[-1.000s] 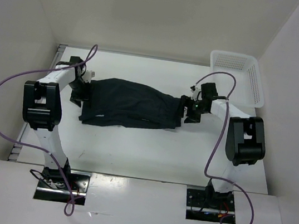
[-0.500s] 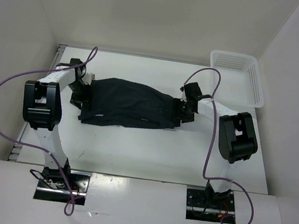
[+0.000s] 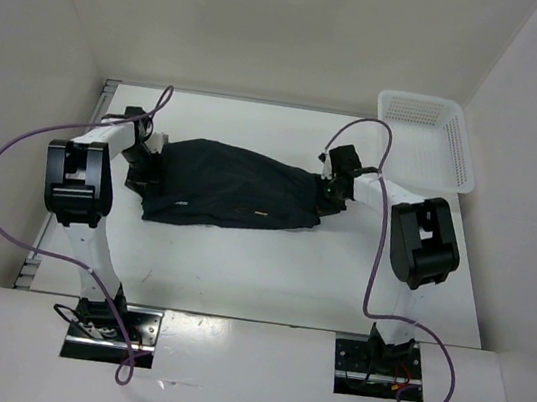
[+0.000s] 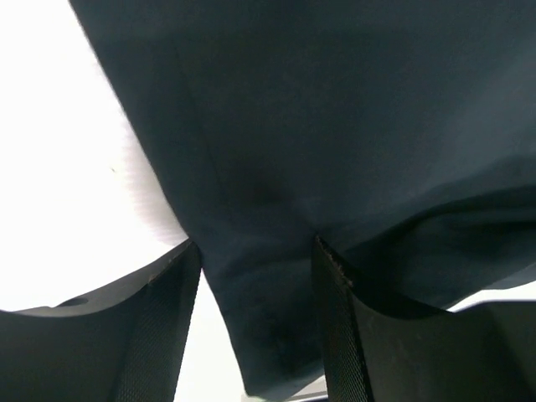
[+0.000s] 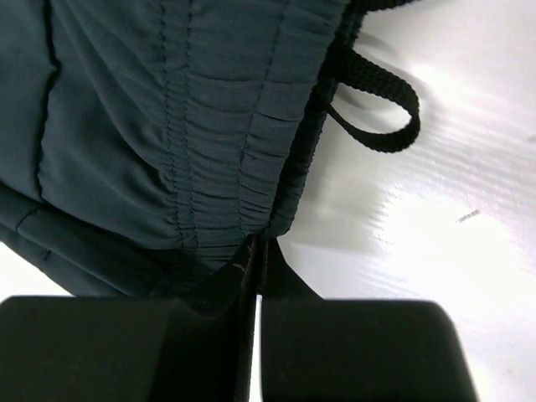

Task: Fold and stack the shorts
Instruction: Fold the shorts

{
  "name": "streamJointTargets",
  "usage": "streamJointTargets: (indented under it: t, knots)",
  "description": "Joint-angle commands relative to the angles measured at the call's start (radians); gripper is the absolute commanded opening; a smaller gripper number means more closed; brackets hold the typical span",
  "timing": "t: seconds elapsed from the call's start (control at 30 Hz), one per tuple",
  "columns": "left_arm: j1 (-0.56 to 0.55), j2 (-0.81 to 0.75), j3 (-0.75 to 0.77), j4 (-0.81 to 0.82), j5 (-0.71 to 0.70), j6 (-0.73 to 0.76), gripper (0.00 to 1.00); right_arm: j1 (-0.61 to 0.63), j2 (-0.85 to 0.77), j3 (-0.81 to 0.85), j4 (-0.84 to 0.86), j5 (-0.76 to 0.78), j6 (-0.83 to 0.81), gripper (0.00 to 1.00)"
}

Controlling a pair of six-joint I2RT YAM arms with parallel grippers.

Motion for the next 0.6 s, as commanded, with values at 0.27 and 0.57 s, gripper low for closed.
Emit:
streamJointTargets:
  t: [0.27,0.57]
  knots:
    - [0.024,0.043,0.138,0.02,0.024,0.004,0.8,-0.069,-0.035,0.138,-0.087,-0.109,-0.18,0.0]
    - [0.024,0.112,0.236,0.02,0.122,0.004,0.8,-0.097,-0.164,0.138,-0.167,-0.11,-0.27,0.0]
